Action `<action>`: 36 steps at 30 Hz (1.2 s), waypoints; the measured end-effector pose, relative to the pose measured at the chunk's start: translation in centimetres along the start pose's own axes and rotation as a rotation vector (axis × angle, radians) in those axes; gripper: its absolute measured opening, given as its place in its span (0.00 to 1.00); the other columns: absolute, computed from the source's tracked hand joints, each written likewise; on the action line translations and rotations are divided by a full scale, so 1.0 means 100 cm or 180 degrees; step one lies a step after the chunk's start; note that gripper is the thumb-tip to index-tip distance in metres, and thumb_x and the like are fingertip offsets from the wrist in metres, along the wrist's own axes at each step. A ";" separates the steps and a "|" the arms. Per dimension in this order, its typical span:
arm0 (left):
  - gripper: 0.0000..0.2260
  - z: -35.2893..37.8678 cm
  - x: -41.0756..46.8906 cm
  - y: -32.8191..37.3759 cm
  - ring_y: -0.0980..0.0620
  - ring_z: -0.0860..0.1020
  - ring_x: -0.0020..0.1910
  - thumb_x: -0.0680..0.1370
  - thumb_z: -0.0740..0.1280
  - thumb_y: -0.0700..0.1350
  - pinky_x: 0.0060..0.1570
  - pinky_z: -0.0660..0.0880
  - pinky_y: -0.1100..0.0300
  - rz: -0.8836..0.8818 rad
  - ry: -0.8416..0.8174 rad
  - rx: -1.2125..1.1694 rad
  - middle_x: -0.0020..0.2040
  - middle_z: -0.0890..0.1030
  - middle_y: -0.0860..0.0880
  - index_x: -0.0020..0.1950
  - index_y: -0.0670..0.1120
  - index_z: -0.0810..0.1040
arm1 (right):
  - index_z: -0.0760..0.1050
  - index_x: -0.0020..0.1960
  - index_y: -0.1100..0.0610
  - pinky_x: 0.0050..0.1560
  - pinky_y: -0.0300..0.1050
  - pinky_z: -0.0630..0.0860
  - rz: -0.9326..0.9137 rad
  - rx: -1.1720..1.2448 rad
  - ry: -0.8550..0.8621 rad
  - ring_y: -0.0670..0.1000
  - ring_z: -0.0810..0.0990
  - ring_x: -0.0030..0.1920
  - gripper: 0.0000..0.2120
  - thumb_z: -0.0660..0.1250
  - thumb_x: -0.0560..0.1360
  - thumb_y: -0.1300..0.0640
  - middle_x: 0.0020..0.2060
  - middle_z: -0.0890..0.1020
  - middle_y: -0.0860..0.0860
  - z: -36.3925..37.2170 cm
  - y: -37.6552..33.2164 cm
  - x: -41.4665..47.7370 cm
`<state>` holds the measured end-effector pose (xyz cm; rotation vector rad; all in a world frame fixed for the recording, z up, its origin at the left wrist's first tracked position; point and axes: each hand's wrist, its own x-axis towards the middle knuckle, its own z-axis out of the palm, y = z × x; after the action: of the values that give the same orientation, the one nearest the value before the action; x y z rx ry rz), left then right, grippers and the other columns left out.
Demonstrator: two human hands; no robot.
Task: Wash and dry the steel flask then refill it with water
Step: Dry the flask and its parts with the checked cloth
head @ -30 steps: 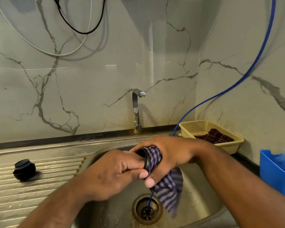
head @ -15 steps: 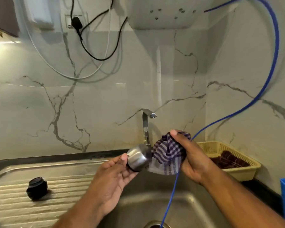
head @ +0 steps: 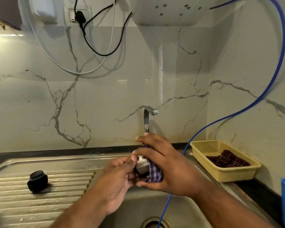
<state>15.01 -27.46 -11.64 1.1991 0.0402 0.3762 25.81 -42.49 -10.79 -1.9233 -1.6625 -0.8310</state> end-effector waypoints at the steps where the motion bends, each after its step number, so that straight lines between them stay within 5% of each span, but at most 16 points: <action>1: 0.13 0.000 -0.001 0.002 0.44 0.84 0.46 0.79 0.66 0.43 0.41 0.80 0.55 0.0028 -0.0089 -0.0002 0.51 0.85 0.35 0.54 0.35 0.83 | 0.71 0.72 0.49 0.73 0.44 0.68 0.0071 0.0163 0.0130 0.46 0.65 0.76 0.34 0.76 0.71 0.37 0.74 0.69 0.45 0.002 0.001 -0.002; 4: 0.13 0.002 -0.004 0.006 0.46 0.83 0.57 0.82 0.63 0.44 0.55 0.79 0.54 0.0476 -0.0313 0.0567 0.56 0.85 0.39 0.59 0.42 0.84 | 0.72 0.68 0.47 0.61 0.41 0.77 0.1177 0.1614 0.0793 0.44 0.80 0.61 0.34 0.78 0.67 0.36 0.59 0.81 0.42 0.015 -0.013 -0.003; 8: 0.12 -0.002 -0.006 0.018 0.55 0.84 0.54 0.83 0.59 0.52 0.58 0.79 0.52 0.0843 -0.0315 0.2057 0.53 0.86 0.54 0.58 0.58 0.82 | 0.76 0.67 0.51 0.65 0.55 0.77 0.2541 0.3827 0.0255 0.52 0.84 0.60 0.37 0.71 0.69 0.27 0.57 0.85 0.51 0.034 -0.032 0.006; 10: 0.12 -0.006 -0.005 0.019 0.54 0.84 0.54 0.84 0.59 0.51 0.59 0.79 0.50 0.0739 -0.0309 0.2078 0.52 0.86 0.53 0.57 0.57 0.82 | 0.77 0.65 0.49 0.61 0.47 0.79 0.2519 0.3463 0.0399 0.49 0.84 0.58 0.35 0.70 0.68 0.26 0.55 0.86 0.48 0.034 -0.035 0.008; 13: 0.12 -0.010 -0.002 0.016 0.46 0.83 0.58 0.83 0.62 0.48 0.62 0.77 0.49 0.0571 -0.0311 0.1606 0.54 0.86 0.45 0.58 0.48 0.84 | 0.69 0.68 0.41 0.60 0.33 0.75 0.1858 0.1552 0.0606 0.38 0.78 0.62 0.37 0.71 0.65 0.26 0.62 0.78 0.39 0.026 -0.032 0.002; 16: 0.14 -0.012 -0.001 0.017 0.40 0.82 0.58 0.83 0.61 0.46 0.58 0.79 0.52 0.0439 -0.0377 0.1208 0.54 0.85 0.39 0.58 0.40 0.83 | 0.71 0.72 0.50 0.73 0.39 0.66 0.0384 0.0240 0.0556 0.46 0.66 0.75 0.40 0.76 0.67 0.33 0.74 0.68 0.47 0.020 -0.013 -0.003; 18: 0.14 -0.012 -0.003 0.018 0.40 0.83 0.58 0.83 0.61 0.45 0.58 0.78 0.50 0.0379 -0.0447 0.1151 0.54 0.85 0.38 0.58 0.39 0.83 | 0.75 0.70 0.55 0.73 0.44 0.68 -0.0026 0.0013 0.0669 0.51 0.67 0.75 0.36 0.78 0.69 0.37 0.73 0.70 0.52 0.019 -0.007 -0.004; 21: 0.14 -0.011 -0.003 0.017 0.44 0.82 0.60 0.84 0.60 0.46 0.65 0.76 0.48 0.0547 -0.0458 0.1336 0.56 0.85 0.41 0.60 0.42 0.82 | 0.74 0.69 0.52 0.67 0.45 0.74 0.0449 0.0688 0.0915 0.48 0.74 0.69 0.32 0.76 0.71 0.39 0.68 0.75 0.48 0.025 -0.016 -0.004; 25: 0.13 -0.010 -0.002 0.018 0.52 0.83 0.56 0.85 0.58 0.50 0.60 0.78 0.50 0.0827 -0.0511 0.2001 0.53 0.86 0.49 0.59 0.53 0.82 | 0.73 0.65 0.45 0.57 0.41 0.80 0.1877 0.2738 0.1010 0.47 0.83 0.57 0.28 0.74 0.70 0.34 0.54 0.84 0.44 0.037 -0.034 -0.002; 30: 0.12 -0.017 0.002 0.014 0.54 0.82 0.51 0.85 0.57 0.52 0.51 0.76 0.59 0.0866 -0.0671 0.2358 0.50 0.85 0.50 0.56 0.55 0.81 | 0.76 0.68 0.60 0.69 0.61 0.74 0.2908 0.4707 0.0208 0.60 0.83 0.62 0.40 0.61 0.73 0.27 0.59 0.84 0.61 0.028 -0.027 0.004; 33: 0.12 -0.021 0.003 0.010 0.53 0.81 0.55 0.84 0.58 0.52 0.55 0.75 0.57 0.0798 -0.0722 0.2247 0.53 0.85 0.50 0.58 0.54 0.81 | 0.78 0.64 0.58 0.64 0.52 0.79 0.2776 0.4789 -0.0023 0.54 0.85 0.57 0.37 0.62 0.73 0.27 0.56 0.86 0.57 0.019 -0.017 -0.001; 36: 0.13 -0.024 0.006 0.010 0.50 0.80 0.59 0.84 0.59 0.51 0.65 0.74 0.48 0.0804 -0.0676 0.2026 0.55 0.84 0.48 0.57 0.53 0.83 | 0.79 0.55 0.58 0.55 0.39 0.81 0.2550 0.3554 0.0011 0.47 0.84 0.47 0.41 0.61 0.68 0.21 0.46 0.85 0.51 0.016 -0.014 -0.002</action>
<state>14.77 -24.85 -11.54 1.8779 -0.1908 0.4722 24.64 -41.29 -12.14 -1.4634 -0.8269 0.3685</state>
